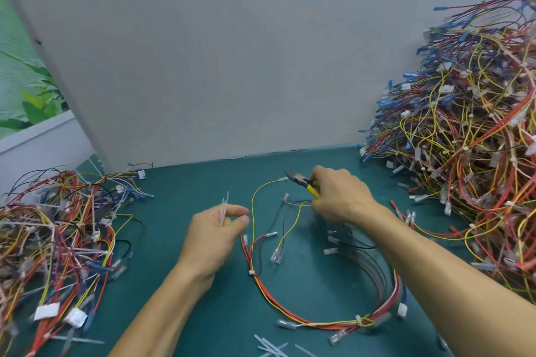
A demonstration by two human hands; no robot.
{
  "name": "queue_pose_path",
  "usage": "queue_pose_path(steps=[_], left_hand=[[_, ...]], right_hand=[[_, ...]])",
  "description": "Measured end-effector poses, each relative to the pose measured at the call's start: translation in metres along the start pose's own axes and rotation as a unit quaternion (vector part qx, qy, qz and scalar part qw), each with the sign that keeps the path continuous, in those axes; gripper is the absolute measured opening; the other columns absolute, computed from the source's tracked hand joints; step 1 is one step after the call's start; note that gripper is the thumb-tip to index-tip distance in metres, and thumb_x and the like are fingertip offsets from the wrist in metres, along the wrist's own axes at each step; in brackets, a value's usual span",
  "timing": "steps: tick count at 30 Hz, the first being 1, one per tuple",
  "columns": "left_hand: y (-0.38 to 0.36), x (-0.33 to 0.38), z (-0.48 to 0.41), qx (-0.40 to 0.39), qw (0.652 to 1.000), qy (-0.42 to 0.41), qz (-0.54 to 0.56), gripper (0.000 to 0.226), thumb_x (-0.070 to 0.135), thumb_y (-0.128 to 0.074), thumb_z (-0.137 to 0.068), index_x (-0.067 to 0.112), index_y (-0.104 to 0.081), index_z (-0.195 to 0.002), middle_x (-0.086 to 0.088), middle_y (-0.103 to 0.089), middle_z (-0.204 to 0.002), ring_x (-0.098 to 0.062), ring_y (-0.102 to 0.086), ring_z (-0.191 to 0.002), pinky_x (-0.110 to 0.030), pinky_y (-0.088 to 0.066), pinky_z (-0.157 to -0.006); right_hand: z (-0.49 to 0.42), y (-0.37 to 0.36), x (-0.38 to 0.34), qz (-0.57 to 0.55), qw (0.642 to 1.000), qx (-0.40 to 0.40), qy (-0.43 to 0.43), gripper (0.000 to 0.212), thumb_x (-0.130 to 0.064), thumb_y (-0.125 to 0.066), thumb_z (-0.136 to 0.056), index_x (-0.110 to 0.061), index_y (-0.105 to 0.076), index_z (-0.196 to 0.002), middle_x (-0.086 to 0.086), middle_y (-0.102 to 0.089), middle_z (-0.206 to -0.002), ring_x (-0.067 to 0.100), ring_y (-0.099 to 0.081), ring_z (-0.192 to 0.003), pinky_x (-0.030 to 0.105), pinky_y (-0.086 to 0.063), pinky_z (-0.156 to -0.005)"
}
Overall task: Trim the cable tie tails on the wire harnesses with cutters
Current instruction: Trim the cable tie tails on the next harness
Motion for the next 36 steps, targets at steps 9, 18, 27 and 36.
queue_pose_path(steps=[9,18,27,36], left_hand=[[-0.047,0.025,-0.014,-0.056,0.996,0.005,-0.067,0.015,0.014,-0.069,-0.083,0.021,-0.073,-0.070,0.009,-0.064,-0.063,-0.006,-0.051,-0.057,-0.026,-0.040,-0.056],[-0.091,0.012,0.005,-0.290,0.844,0.225,0.391,0.043,0.033,-0.062,-0.072,0.000,-0.068,-0.100,0.005,-0.018,-0.052,-0.010,-0.012,-0.045,-0.019,-0.015,-0.039],[-0.036,0.043,-0.019,0.012,0.966,-0.024,-0.257,0.026,0.050,-0.069,-0.079,0.028,-0.075,-0.091,0.008,-0.069,-0.075,-0.018,-0.062,-0.079,-0.020,-0.038,-0.059],[-0.033,0.072,-0.020,0.005,0.906,-0.107,-0.410,0.026,0.055,-0.059,-0.084,0.033,-0.071,-0.078,0.006,-0.065,-0.069,-0.022,-0.059,-0.077,-0.029,-0.044,-0.061]], right_hand=[[0.002,-0.005,0.013,-0.193,0.981,-0.017,0.000,0.020,-0.014,-0.062,-0.073,-0.025,-0.059,-0.089,0.004,-0.063,-0.082,0.021,-0.058,-0.076,0.022,-0.046,-0.056],[0.029,-0.002,-0.003,-0.479,0.873,-0.018,0.086,0.023,0.006,-0.065,-0.079,-0.014,-0.061,-0.089,-0.002,-0.065,-0.074,0.008,-0.056,-0.064,0.025,-0.050,-0.062],[0.032,-0.005,-0.008,-0.400,0.911,-0.007,0.097,0.019,-0.002,-0.065,-0.078,-0.017,-0.061,-0.088,0.005,-0.067,-0.074,0.014,-0.056,-0.064,0.039,-0.053,-0.069],[0.031,0.005,-0.004,-0.341,0.933,0.092,0.064,0.017,-0.011,-0.069,-0.077,-0.022,-0.060,-0.085,0.000,-0.065,-0.070,0.021,-0.058,-0.065,0.034,-0.053,-0.070]])
Point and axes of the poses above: each hand's wrist, its own z-axis away from the middle knuckle, its own y-axis out of the back of the hand, x = y × z, the point moved 7 cm from there along -z, towards the middle knuckle
